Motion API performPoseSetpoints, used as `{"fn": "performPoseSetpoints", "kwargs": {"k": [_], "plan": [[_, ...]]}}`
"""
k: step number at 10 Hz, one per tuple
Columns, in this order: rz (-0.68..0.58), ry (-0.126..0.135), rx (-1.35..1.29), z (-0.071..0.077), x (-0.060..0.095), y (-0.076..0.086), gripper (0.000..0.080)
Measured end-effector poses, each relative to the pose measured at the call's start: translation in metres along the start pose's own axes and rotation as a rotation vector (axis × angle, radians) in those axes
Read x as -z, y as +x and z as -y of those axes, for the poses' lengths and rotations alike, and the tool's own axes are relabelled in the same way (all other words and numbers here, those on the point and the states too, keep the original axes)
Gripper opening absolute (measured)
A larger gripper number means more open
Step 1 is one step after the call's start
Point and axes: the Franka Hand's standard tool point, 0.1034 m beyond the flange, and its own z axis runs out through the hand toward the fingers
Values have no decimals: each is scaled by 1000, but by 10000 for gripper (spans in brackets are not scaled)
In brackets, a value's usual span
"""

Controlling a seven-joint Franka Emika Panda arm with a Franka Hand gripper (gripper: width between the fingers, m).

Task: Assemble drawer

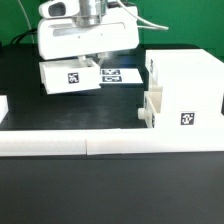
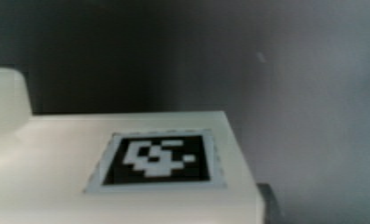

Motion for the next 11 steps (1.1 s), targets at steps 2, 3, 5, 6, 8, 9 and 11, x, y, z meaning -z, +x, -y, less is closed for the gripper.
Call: {"fn": "performPoseSetpoints", "kwargs": {"k": [2,3,5,6,8,9,11], "plan": [[-12,6,22,12,5,21,42],[-21,9,42,19,7,34,42],[-20,10,63,21,5,35,42],[-20,10,78,21,5,35,42],[-19,10,114,21,5,35,42],[-18,9,203,20,4,34,42],[-6,12,386,19,5,37,42]]}}
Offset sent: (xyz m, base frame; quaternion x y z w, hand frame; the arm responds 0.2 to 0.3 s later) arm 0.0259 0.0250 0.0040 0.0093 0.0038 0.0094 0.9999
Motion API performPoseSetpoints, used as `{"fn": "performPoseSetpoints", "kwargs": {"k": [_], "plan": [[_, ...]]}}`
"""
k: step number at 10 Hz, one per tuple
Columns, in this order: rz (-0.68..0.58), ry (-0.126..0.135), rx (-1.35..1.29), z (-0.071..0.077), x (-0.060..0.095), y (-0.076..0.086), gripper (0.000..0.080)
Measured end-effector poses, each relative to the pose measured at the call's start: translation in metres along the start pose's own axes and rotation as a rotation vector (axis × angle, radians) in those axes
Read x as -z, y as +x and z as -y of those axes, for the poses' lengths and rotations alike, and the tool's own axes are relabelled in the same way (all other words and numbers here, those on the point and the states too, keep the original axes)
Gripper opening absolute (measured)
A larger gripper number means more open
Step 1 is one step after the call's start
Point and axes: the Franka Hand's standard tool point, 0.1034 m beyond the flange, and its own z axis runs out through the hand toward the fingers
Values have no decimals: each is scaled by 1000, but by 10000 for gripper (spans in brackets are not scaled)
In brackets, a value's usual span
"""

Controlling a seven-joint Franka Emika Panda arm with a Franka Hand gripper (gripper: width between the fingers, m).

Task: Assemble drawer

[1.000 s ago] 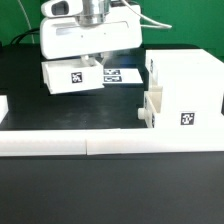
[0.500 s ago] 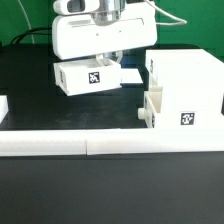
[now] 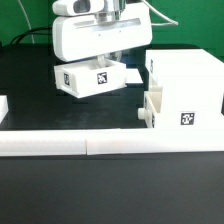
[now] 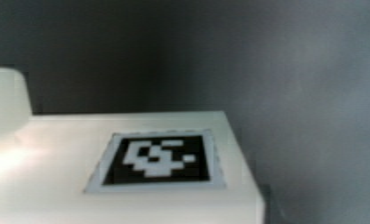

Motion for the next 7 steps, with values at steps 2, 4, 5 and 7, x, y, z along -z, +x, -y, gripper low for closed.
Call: {"fn": "performPoseSetpoints", "kwargs": {"k": [2,4,5,7], "plan": [[2,-9,164,-4,3,9,42],[11,-13,299,-6,3,10,42],[16,-15,388,-6,3,9,42],[22,-18,497,-7,3,8,42]]}}
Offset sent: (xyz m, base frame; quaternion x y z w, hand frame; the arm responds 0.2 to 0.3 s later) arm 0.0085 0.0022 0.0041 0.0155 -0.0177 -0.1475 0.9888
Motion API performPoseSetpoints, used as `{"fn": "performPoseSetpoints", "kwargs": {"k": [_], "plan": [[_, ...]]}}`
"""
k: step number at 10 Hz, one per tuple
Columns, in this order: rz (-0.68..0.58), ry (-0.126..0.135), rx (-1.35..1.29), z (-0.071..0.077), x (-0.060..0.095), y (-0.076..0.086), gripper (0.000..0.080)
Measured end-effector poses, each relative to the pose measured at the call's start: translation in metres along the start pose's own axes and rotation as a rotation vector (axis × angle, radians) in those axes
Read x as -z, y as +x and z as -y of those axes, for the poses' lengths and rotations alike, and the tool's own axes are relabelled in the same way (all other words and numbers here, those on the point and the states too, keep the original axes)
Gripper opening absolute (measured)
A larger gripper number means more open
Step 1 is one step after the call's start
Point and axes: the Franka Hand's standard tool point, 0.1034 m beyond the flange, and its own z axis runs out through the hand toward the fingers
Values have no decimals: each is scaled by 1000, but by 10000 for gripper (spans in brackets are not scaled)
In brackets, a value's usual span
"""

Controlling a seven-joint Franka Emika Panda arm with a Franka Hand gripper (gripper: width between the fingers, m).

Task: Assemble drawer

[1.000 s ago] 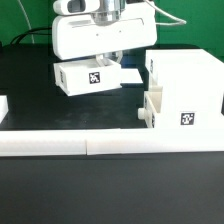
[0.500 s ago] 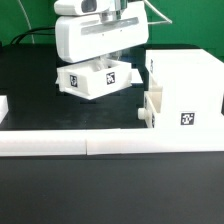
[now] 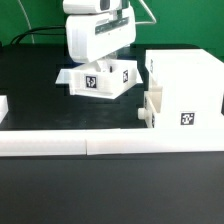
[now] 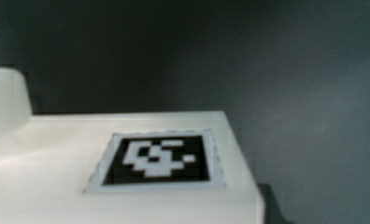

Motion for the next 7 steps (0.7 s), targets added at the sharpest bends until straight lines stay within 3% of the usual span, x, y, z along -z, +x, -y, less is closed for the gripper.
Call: {"fn": "performPoseSetpoints", "kwargs": {"k": [5,7], "plan": [[20,-5,280,-7,2,3,42],[34,13,299,-14,3,5,42]]}}
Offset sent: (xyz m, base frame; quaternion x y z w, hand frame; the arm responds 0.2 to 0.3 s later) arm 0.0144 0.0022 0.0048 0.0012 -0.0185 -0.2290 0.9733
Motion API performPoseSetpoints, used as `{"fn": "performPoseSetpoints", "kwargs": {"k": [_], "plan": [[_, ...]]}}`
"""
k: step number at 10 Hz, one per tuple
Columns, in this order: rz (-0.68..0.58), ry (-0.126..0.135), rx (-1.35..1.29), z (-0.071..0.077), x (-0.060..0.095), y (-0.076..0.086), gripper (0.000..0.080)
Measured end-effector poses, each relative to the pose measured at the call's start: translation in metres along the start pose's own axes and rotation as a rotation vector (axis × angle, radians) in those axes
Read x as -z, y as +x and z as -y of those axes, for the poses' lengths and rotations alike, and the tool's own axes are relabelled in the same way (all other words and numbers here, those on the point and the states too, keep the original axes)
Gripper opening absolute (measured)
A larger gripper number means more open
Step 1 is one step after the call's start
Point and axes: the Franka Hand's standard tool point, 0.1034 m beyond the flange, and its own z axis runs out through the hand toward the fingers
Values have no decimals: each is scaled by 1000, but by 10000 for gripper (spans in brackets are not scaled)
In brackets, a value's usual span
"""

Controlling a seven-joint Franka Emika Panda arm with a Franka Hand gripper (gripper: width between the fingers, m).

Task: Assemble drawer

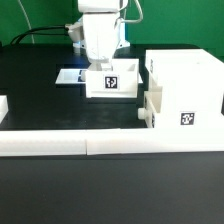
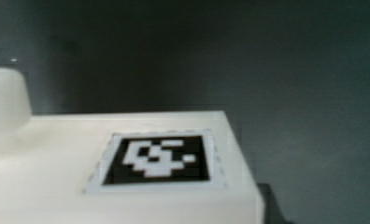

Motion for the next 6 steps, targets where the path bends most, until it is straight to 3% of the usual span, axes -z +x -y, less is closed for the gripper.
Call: {"fn": "performPoseSetpoints", "kwargs": {"k": [6], "plan": [[5,14,2,-3,1,0,43]]}}
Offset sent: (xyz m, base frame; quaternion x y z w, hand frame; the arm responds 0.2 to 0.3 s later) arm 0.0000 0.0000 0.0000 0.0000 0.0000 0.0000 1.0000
